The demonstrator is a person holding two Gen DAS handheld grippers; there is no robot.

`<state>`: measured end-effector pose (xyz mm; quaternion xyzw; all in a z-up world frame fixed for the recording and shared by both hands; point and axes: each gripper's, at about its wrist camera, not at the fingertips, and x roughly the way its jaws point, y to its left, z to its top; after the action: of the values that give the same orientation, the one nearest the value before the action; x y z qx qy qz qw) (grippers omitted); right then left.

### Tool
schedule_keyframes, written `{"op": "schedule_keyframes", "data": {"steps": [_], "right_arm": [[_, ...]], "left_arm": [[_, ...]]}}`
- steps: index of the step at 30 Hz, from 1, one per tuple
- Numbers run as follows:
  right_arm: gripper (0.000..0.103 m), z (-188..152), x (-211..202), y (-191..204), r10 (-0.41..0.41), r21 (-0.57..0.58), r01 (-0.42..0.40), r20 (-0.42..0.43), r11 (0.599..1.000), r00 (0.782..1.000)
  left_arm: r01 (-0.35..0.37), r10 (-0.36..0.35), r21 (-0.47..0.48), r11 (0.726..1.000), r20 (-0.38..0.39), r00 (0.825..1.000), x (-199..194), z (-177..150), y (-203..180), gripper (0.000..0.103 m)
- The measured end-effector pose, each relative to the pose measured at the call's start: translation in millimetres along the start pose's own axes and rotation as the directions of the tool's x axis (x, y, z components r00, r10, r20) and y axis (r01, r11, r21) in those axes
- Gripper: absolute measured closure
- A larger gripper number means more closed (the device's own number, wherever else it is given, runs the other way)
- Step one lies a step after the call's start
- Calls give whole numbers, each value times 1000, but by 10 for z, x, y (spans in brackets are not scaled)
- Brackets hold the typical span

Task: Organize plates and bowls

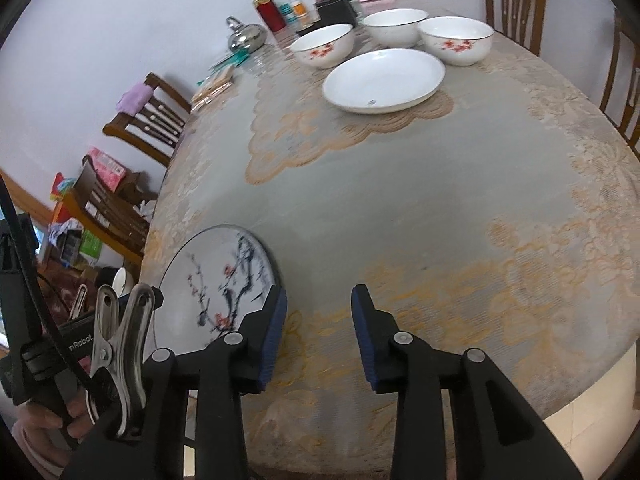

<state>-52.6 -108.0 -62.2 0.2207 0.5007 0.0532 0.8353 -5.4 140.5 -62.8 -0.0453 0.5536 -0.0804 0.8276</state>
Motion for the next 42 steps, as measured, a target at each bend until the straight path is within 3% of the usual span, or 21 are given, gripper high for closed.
{"op": "schedule_keyframes", "data": {"steps": [10,18,31,42], "right_arm": [[68,482,-21,-543,2,5,-2,-13,1000,1000],[68,970,168,-977,37,-15,-38,-49,999,998],[68,1618,718,-1251,86,-111,-96,-91,989,992],[68,2134,1085,-1426,77,-80,-84,-84,993,993]], "left_arm": [[12,-12,-3,1000,-26,1000,322,373,-594,63],[-14,12,-59,998,-32,999,613,720,-968,63],[-74,72,-186,980,-18,997,1106,1253,-1200,63],[-117,120,-147,982,12,993,1443,1851,-1361,58]]}}
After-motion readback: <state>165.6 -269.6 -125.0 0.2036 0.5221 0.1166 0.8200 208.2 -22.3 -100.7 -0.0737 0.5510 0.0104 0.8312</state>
